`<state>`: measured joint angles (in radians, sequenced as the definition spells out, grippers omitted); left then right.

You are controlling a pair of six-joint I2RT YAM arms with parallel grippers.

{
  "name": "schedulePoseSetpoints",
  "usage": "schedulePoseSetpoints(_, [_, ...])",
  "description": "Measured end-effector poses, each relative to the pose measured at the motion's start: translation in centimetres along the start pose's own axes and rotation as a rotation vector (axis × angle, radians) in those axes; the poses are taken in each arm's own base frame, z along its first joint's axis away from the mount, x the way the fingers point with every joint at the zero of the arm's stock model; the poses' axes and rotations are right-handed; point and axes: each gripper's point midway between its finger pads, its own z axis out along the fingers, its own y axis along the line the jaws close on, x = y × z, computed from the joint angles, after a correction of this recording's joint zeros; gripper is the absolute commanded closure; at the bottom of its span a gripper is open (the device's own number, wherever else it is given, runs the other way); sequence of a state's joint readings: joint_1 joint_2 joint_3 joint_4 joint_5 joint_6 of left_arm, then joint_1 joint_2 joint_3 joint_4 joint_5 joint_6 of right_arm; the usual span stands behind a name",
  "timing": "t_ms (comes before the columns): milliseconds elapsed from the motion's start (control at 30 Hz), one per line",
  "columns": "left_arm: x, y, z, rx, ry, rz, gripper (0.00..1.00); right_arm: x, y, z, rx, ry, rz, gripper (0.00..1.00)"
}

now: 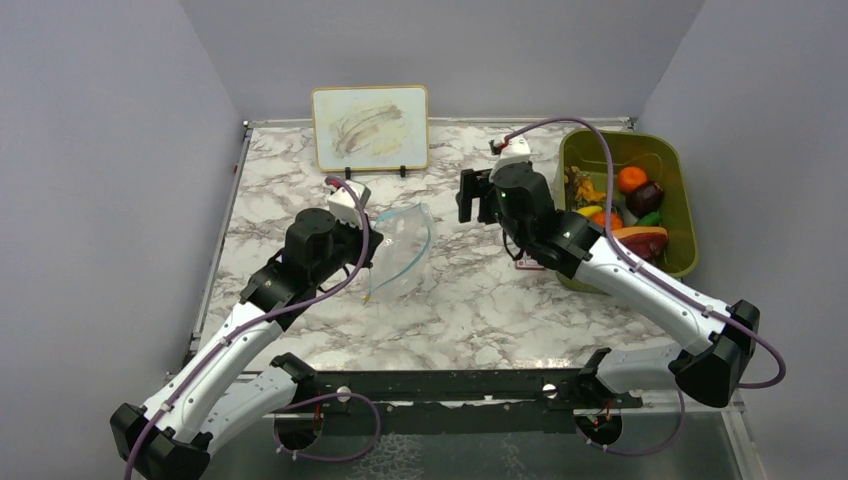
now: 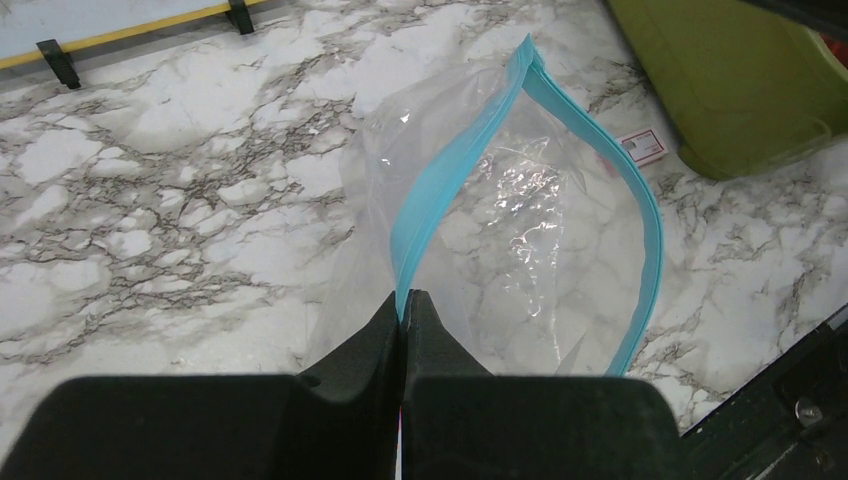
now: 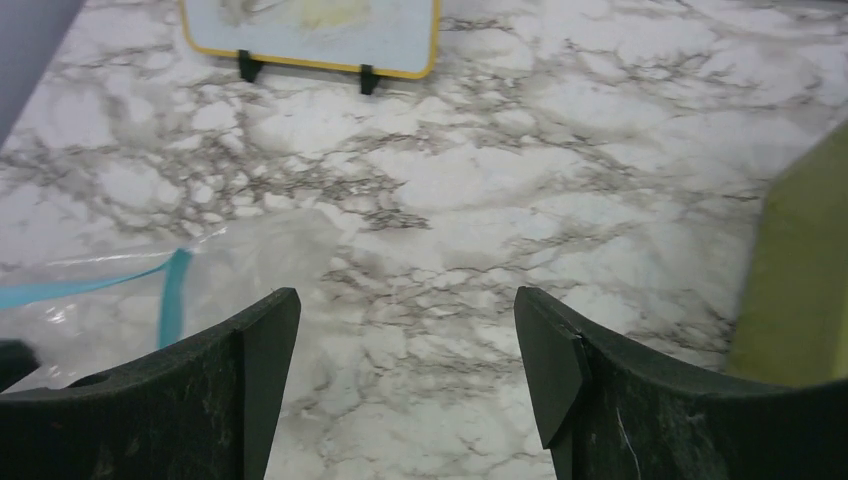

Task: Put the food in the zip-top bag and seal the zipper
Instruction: Pick up the fake fruit from the bin.

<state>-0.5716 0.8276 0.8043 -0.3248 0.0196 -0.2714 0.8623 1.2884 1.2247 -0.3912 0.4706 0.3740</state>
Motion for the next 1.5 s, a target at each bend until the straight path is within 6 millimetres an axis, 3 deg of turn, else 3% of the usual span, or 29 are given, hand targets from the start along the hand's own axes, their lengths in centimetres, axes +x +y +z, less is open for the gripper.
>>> schedulePoseSetpoints(233, [0.3,-0.3,-0.2,0.023,0.0,0.002,1.0,-0.7,-7.7,1.6,0.228,0.03,-0.055,0.38])
schedulePoseSetpoints(433, [0.5,-0.1,-1.1,0.021,-0.034,0.013,1.0,-0.3,-14.1,2.1,0.383,0.081,-0.058,0.39])
schedulePoseSetpoints(667, [-0.1,0.6,-1.6,-0.02,-0.065,0.021,1.0,-0.8,-23.2,1.4,0.603,0.104,0.006,0.41])
schedulePoseSetpoints(867, [0.0,1.2,-1.6,-0.051,-0.064,0.02,1.0,1.1,-31.3,1.1,0.816,0.163,0.089,0.36])
schedulePoseSetpoints(1167, [-0.3,1.6,-2.0,-0.077,-0.078,0.019,1.0,3.7,-38.3,0.6,0.996,0.231,0.136,0.17])
schedulePoseSetpoints(1333, [-0.4,1.7,-2.2,-0.079,-0.087,0.018,1.0,2.8,-41.6,1.6,1.095,0.236,0.13,0.16])
schedulePoseSetpoints(1500, [-0.1,1.3,-1.9,-0.072,-0.072,0.026,1.0,4.3,-43.3,1.9,1.156,0.274,0.131,0.17])
